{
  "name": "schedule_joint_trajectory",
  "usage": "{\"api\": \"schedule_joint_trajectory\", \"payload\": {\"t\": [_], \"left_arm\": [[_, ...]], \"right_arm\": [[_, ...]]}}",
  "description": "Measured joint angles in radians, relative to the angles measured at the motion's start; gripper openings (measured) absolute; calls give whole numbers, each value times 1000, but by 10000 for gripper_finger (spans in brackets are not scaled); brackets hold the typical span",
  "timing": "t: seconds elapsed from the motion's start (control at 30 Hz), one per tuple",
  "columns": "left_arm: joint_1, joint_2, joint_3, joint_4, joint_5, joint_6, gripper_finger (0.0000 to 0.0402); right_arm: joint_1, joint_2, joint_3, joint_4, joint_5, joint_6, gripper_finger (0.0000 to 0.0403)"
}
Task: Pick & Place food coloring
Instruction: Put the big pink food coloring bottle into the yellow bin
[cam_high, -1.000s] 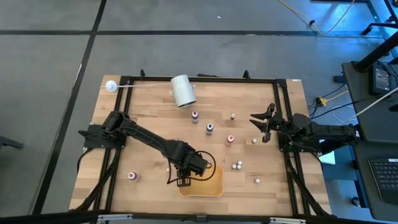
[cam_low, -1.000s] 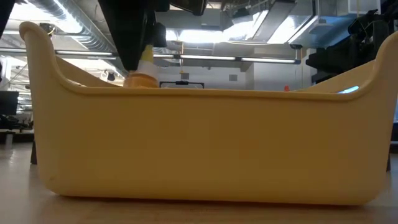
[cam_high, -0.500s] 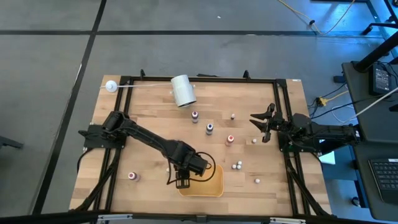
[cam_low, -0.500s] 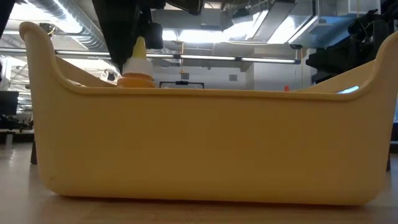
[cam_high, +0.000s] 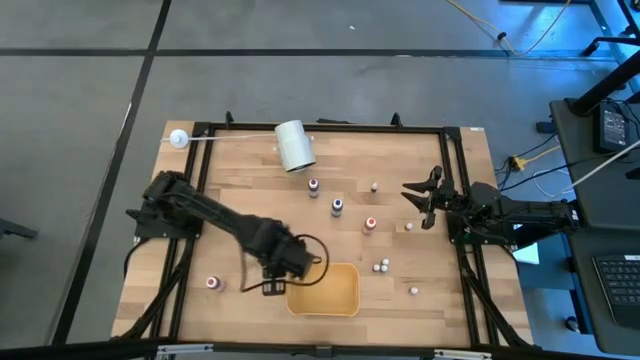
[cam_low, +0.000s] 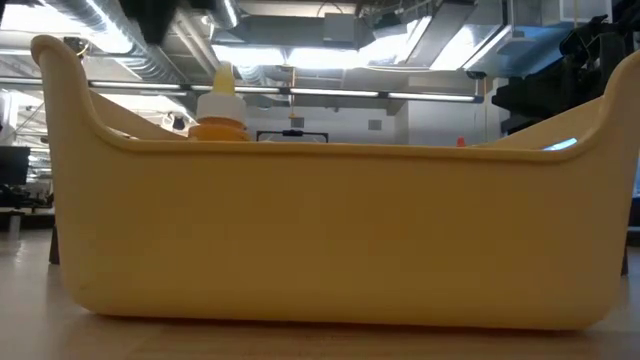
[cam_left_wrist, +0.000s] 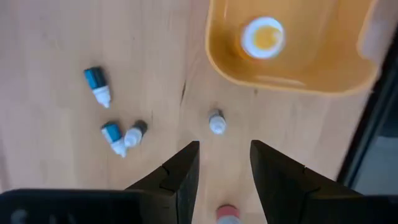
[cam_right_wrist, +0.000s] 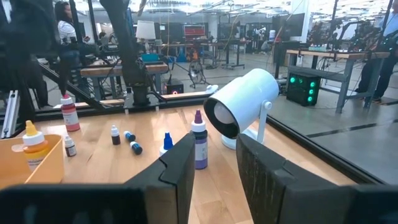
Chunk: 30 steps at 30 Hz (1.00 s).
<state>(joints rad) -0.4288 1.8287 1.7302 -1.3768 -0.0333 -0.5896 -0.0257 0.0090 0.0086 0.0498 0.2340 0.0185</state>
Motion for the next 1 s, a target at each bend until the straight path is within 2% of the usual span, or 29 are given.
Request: {"api": "schedule_joint_trajectory", "payload": {"t": [0.13,0.27,0.37,0.6,1.0], "left_arm": [[-70,-69,0,-2,-115,-123,138],[-160,-109,0,2,-235,-191,134],[-219,-124,0,3,-286,-219,134],[-300,-125,0,14,-287,-142,138],[-320,-124,0,13,-290,-159,138]], "right_arm": [[0,0,0,0,0,0,120],[0,0,0,0,0,0,120],[0,0,0,0,0,0,120],[0,0,0,0,0,0,120],[0,0,0,0,0,-7,120]]}}
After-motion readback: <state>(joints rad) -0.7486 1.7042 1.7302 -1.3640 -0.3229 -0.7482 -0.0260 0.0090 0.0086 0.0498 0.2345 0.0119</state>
